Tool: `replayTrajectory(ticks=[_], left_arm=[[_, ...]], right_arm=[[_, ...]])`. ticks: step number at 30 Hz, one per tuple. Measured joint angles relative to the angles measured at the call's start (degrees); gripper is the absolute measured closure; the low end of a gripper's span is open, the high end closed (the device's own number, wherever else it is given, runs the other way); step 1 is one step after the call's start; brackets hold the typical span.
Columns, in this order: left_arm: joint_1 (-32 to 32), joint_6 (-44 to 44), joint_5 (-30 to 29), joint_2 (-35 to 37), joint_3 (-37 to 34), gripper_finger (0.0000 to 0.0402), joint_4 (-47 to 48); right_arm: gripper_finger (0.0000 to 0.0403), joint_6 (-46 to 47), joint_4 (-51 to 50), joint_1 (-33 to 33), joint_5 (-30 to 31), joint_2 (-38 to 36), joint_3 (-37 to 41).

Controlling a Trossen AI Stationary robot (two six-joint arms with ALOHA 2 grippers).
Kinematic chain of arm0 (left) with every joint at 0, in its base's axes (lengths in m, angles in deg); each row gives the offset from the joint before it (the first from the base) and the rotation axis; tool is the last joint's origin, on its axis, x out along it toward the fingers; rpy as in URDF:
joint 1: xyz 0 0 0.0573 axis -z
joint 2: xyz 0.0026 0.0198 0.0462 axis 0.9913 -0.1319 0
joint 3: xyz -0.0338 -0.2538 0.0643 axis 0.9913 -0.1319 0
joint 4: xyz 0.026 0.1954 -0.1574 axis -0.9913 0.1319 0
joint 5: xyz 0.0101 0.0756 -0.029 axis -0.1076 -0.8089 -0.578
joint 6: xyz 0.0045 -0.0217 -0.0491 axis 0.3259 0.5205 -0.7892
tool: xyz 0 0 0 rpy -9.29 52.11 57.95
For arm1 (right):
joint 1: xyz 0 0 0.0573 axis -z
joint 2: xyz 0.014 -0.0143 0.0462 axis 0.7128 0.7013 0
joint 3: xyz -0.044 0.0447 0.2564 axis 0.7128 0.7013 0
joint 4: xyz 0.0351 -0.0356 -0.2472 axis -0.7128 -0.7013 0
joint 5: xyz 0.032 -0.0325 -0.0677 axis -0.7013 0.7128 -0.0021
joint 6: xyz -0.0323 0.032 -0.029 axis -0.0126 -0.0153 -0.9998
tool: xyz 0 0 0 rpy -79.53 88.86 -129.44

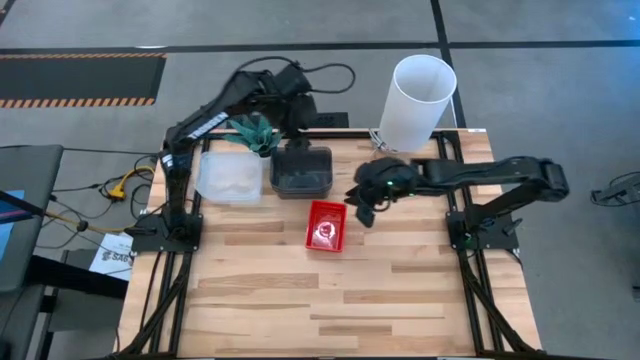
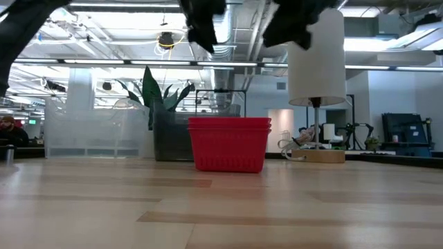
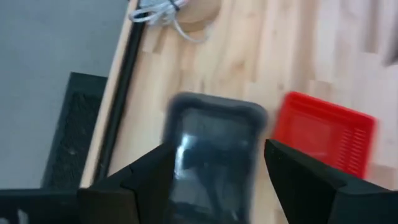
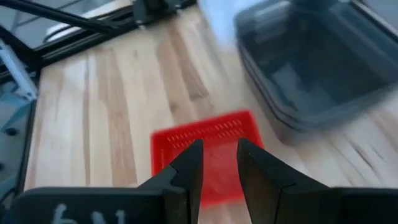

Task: Stack baskets by color
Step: Adjust the stack of red bins on the table

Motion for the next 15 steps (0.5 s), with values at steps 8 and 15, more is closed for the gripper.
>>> replayTrajectory(ticks=[8, 15], left_arm=[[3.04, -2.55, 1.06, 8.03, -1.22, 0.0166, 5.32], [6.19, -7.57, 0.71, 27.37, -26.95, 0.0166, -10.18]], right_arm=[[0.0285, -3.99, 11.04, 3.34, -7.08, 8.30, -0.05], [0.0285, -1.19, 10.44, 3.19, -4.48, 12.63, 1.38]])
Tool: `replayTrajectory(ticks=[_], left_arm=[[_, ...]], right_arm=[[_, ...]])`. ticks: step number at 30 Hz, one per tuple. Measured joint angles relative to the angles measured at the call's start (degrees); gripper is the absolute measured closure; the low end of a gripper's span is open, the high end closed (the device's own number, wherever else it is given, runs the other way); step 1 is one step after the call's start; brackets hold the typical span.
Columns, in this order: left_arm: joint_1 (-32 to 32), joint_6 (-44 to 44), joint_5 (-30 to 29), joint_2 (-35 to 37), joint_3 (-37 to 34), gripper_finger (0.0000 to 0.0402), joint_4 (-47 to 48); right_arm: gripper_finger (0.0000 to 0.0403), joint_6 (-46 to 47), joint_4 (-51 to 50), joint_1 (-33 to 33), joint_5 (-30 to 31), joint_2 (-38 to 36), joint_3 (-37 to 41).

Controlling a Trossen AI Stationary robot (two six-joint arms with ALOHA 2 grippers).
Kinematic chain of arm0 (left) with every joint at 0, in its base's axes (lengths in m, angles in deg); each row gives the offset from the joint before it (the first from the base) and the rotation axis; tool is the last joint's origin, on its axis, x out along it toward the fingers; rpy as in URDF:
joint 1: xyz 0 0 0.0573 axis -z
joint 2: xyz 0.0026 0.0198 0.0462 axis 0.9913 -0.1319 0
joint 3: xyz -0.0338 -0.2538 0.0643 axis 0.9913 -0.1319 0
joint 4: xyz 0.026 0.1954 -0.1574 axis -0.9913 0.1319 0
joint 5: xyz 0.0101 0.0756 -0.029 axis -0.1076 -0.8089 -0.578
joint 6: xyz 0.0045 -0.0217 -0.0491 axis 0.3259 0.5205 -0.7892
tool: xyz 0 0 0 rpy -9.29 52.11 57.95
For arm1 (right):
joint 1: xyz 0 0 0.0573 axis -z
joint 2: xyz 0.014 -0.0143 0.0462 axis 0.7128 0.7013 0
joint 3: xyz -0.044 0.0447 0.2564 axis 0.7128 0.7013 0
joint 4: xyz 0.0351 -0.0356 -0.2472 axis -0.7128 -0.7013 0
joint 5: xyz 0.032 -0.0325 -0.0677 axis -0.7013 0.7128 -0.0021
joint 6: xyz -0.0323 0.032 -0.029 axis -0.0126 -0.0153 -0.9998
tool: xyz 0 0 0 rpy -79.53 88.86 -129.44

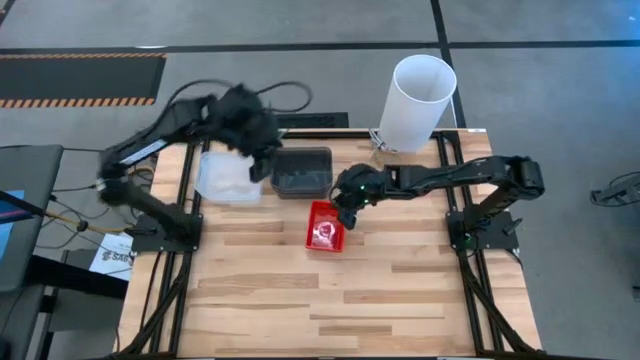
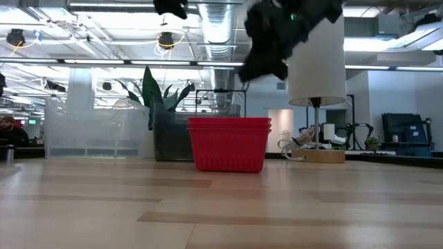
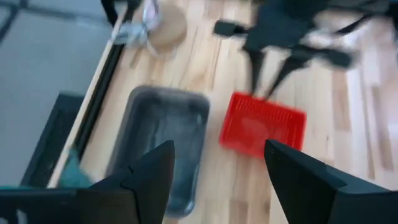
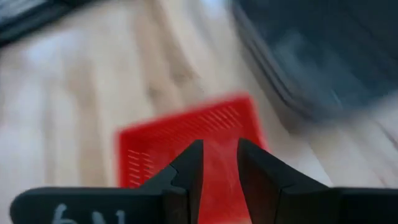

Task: Stack baskets by color
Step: Adjust the stack of red bins on the table

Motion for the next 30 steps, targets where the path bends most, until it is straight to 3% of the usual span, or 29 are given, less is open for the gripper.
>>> replayTrajectory(ticks=[6, 8, 12, 15, 22, 30], left_arm=[[1.65, -7.32, 1.03, 19.15, -32.55, 0.0166, -30.57], [1.46, -9.43, 1.91, 23.20, -40.12, 0.0166, -38.71], [0.50, -12.74, 2.41, 28.47, -50.16, 0.0166, -48.91], [-0.21, -14.82, 2.53, 30.15, -53.02, 0.0166, -50.24], [0.12, -15.53, 2.84, 32.01, -53.82, 0.0166, -50.01], [0.49, -17.03, 2.81, 33.62, -53.77, 0.0166, -50.06]], right_arm=[[0.0295, 15.46, -5.56, -1.08, 10.47, -3.49, 7.21], [0.0309, 19.46, -6.57, -1.43, 14.99, -4.31, 9.40], [0.0363, 21.99, -4.38, 0.68, 17.93, -3.35, 12.34], [0.0393, 20.74, -2.47, 2.08, 18.42, -2.33, 13.62], [0.0398, 17.72, 9.15, 3.09, 15.42, 2.04, 17.16], [0.0399, 18.61, 14.00, 1.70, 12.76, 5.81, 17.33]])
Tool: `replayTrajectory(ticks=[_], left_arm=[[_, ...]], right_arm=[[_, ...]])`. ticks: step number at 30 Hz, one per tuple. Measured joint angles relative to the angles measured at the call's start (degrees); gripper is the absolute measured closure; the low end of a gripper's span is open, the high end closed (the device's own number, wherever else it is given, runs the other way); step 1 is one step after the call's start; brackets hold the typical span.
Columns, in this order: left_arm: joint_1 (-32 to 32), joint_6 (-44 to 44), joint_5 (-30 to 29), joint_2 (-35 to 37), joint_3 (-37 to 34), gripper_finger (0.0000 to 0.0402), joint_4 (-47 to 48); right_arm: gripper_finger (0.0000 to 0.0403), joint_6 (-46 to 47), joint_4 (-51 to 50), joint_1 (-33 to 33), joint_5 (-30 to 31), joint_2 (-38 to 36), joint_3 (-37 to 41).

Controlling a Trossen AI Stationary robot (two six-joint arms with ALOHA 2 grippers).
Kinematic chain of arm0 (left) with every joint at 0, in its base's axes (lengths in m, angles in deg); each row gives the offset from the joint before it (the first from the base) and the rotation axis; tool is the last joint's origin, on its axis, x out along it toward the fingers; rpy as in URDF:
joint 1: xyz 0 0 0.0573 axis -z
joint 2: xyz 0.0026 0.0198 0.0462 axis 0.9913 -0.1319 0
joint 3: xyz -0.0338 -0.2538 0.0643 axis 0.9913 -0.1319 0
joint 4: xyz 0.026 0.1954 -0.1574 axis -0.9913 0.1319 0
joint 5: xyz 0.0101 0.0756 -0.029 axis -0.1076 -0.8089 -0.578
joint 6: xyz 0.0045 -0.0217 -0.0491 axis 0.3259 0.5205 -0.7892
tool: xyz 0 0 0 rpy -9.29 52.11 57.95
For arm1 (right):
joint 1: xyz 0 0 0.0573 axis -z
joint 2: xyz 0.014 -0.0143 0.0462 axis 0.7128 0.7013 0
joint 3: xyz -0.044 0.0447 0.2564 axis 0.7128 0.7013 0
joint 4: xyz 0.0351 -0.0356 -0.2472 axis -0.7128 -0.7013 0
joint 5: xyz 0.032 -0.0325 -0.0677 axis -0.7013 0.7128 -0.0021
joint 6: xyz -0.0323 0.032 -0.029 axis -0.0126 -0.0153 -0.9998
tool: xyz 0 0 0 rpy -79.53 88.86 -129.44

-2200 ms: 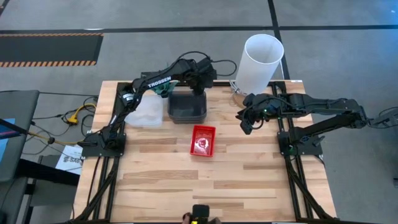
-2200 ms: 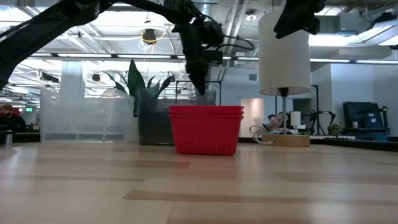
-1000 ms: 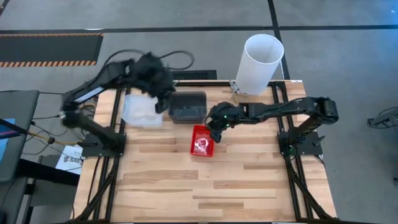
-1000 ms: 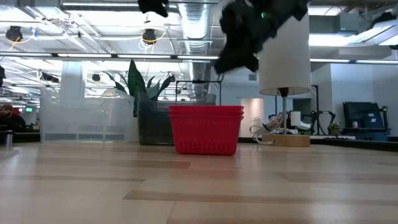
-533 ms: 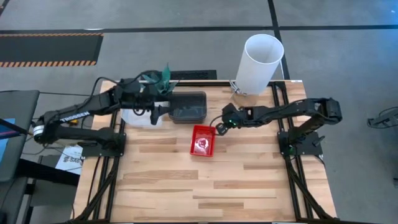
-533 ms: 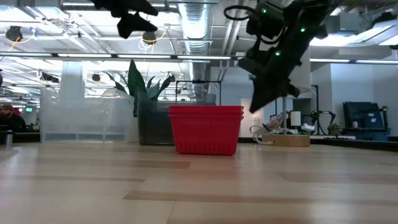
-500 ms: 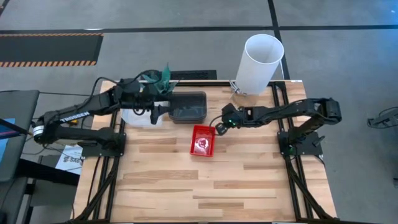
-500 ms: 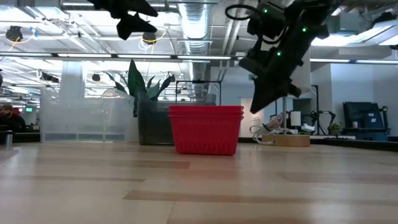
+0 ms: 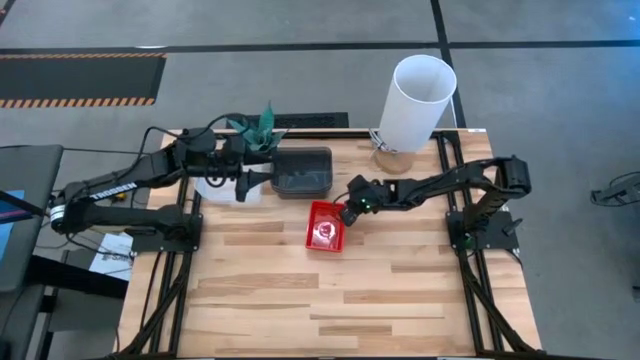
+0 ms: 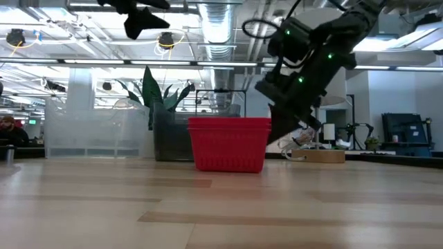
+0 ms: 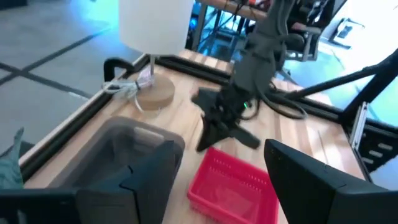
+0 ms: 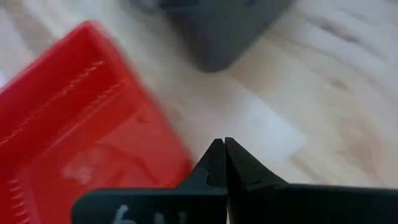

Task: Stack baskets by color
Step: Adjust the stack of red bins on the table

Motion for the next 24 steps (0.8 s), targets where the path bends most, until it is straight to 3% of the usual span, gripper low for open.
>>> replayTrajectory(ticks=[24], left_arm=[[2.34, -2.13, -0.30, 1.53, 0.02, 0.0166, 1.37]], right_arm=[[0.0401, -0.64, 9.41, -4.06, -1.31, -0.04, 0.00]])
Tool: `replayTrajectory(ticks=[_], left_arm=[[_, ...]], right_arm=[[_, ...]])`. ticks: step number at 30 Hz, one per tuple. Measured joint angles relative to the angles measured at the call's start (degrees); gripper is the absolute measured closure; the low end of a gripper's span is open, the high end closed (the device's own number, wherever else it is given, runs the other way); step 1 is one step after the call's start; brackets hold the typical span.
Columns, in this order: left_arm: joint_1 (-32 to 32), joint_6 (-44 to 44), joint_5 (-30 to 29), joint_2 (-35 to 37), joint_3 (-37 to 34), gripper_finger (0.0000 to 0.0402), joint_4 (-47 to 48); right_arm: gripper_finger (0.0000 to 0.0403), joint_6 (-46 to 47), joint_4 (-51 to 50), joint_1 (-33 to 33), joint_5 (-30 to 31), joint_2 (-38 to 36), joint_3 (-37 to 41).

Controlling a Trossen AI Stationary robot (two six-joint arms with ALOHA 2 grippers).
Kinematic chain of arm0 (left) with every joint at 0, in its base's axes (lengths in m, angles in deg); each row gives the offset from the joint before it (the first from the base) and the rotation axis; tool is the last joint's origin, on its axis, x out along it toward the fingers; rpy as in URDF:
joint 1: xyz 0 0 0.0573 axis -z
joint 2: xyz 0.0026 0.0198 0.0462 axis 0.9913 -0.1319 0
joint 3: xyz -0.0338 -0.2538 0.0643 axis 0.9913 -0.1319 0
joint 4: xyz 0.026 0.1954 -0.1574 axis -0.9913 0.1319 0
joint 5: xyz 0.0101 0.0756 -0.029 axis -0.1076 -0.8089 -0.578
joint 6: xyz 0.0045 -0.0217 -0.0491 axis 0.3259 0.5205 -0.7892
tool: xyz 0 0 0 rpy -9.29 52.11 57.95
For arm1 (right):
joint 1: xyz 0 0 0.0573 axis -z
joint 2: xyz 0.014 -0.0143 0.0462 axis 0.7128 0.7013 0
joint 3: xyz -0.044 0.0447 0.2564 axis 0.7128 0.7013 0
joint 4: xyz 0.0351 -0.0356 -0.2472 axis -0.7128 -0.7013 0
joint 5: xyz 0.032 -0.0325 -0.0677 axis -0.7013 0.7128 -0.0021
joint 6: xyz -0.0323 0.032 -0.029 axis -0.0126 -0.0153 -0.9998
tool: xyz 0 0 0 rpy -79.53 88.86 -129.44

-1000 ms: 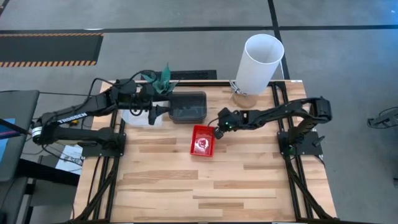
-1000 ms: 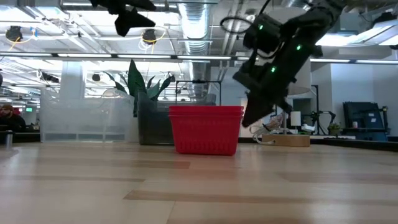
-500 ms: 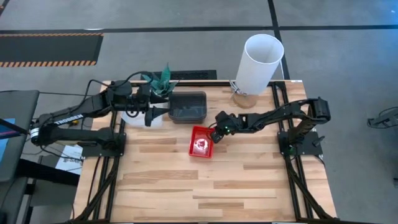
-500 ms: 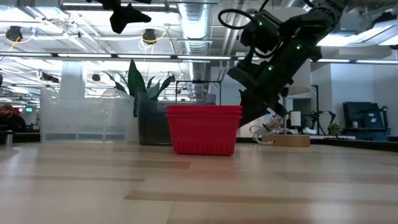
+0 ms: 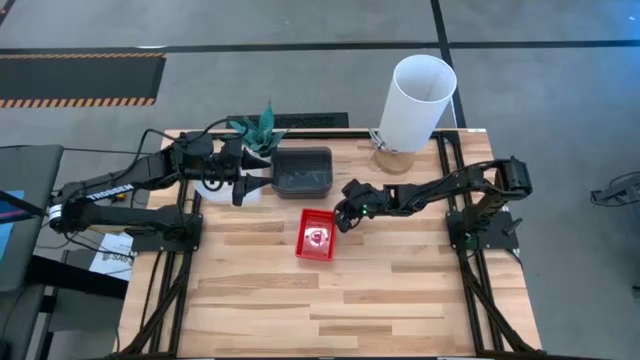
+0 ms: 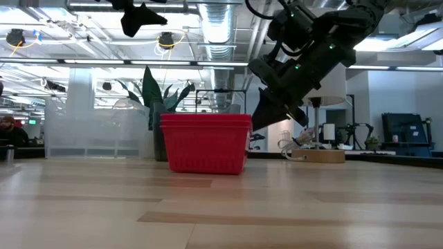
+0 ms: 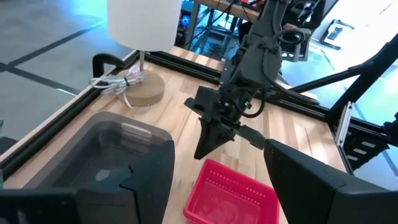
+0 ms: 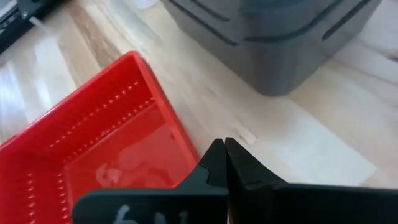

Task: Stack baskets by color
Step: Adjust the stack of red bins on the table

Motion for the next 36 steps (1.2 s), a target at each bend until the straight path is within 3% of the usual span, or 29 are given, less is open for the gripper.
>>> replayTrajectory(ticks=[7, 10, 13, 21, 36], left_arm=[[0.00, 0.64, -0.07, 0.00, 0.00, 0.0166, 0.02], [0.00, 0.71, 0.14, 0.37, 0.00, 0.0166, 0.71], [0.00, 1.54, -0.02, 1.27, 0.04, 0.0166, 2.22], [0.00, 2.50, -1.94, 3.76, 0.04, 0.0166, 3.51], [-0.07, 3.22, -1.31, 4.42, 0.02, 0.0166, 5.17]], right_arm=[[0.0401, -0.43, 0.06, -0.40, 1.96, 0.03, -0.04], [0.0401, 5.12, -7.71, -1.04, 7.97, -2.34, 0.11], [0.0401, 11.61, -11.12, -3.05, 9.17, -3.26, -0.07], [0.0402, 21.71, -8.14, -7.43, 10.40, 3.18, 0.02], [0.0402, 19.61, -9.96, -7.31, 8.26, 9.68, -9.20]])
